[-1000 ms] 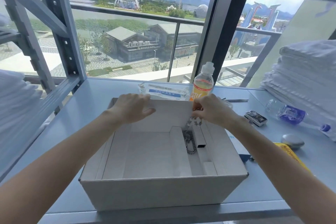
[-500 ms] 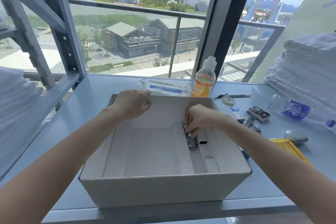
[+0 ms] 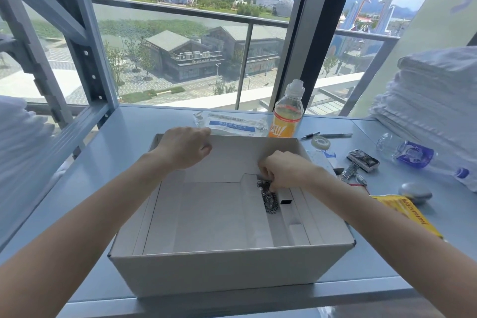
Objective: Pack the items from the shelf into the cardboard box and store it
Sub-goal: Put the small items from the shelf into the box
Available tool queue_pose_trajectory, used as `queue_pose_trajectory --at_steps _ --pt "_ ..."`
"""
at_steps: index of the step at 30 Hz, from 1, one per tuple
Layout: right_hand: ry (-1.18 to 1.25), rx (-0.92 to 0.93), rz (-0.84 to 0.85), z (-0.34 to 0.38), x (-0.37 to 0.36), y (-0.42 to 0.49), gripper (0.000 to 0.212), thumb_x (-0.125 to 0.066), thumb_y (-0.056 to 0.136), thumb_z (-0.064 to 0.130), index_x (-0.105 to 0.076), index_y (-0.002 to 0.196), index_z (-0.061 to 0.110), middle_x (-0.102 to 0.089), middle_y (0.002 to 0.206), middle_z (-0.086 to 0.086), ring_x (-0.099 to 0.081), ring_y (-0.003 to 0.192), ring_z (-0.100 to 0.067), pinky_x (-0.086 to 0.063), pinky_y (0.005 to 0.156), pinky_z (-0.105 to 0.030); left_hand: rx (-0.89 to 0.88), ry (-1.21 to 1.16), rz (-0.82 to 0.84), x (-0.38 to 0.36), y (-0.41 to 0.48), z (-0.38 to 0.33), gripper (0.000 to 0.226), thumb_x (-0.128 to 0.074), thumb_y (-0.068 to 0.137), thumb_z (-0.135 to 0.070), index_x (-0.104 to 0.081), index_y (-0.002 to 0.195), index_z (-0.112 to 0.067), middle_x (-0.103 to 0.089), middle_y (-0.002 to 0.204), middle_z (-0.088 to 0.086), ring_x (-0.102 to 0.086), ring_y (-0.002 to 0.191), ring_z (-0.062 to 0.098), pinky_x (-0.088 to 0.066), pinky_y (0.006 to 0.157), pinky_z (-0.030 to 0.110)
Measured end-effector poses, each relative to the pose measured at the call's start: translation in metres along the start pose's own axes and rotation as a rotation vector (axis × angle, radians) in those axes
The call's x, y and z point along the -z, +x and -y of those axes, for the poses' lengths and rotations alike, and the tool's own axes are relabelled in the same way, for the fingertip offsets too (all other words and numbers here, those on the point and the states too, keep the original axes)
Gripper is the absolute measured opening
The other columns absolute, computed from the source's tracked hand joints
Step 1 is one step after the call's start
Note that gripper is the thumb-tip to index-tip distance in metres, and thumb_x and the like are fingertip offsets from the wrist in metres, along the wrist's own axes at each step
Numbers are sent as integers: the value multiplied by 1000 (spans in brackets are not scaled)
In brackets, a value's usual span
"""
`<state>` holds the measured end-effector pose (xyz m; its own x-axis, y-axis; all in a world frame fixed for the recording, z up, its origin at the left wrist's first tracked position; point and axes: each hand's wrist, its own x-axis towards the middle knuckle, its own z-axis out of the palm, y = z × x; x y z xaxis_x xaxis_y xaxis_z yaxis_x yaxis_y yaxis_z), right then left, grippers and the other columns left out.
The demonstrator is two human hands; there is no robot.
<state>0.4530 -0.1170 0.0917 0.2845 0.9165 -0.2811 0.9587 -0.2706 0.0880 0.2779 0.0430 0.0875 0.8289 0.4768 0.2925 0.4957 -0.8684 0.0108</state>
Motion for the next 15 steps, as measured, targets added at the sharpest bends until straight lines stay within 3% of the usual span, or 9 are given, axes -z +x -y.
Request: queue_pose_trajectory --at_steps 4,7,11,15 --pt "-20 70 154 0 -3 3 21 -72 76 19 -70 97 14 -70 98 -6 -64 89 -25 -51 71 -29 2 3 -6 -1 0 1 16 -43 92 -31 -40 84 -17 -65 94 11 -58 84 31 -30 61 30" --pt "-76 88 67 1 -3 3 27 -71 78 32 -66 100 17 -64 97 -3 -60 87 -26 -43 65 -28 6 0 -23 -4 1 2 19 -42 92 -33 -46 87 -15 -65 96 10 -59 86 32 -31 62 31" --pt "-26 234 -63 7 -4 2 25 -65 81 22 -58 105 20 -48 90 7 -51 82 -18 -39 65 -29 8 10 -35 -6 0 3 22 -42 92 -34 -48 91 -13 -65 97 10 -59 87 32 -32 63 31" --pt "-105 216 41 5 -5 0 13 -67 80 19 -69 93 16 -64 99 -1 -61 85 -25 -39 62 -27 10 18 -27 -4 0 1 22 -43 92 -33 -48 93 -11 -65 98 11 -59 88 33 -32 63 31"
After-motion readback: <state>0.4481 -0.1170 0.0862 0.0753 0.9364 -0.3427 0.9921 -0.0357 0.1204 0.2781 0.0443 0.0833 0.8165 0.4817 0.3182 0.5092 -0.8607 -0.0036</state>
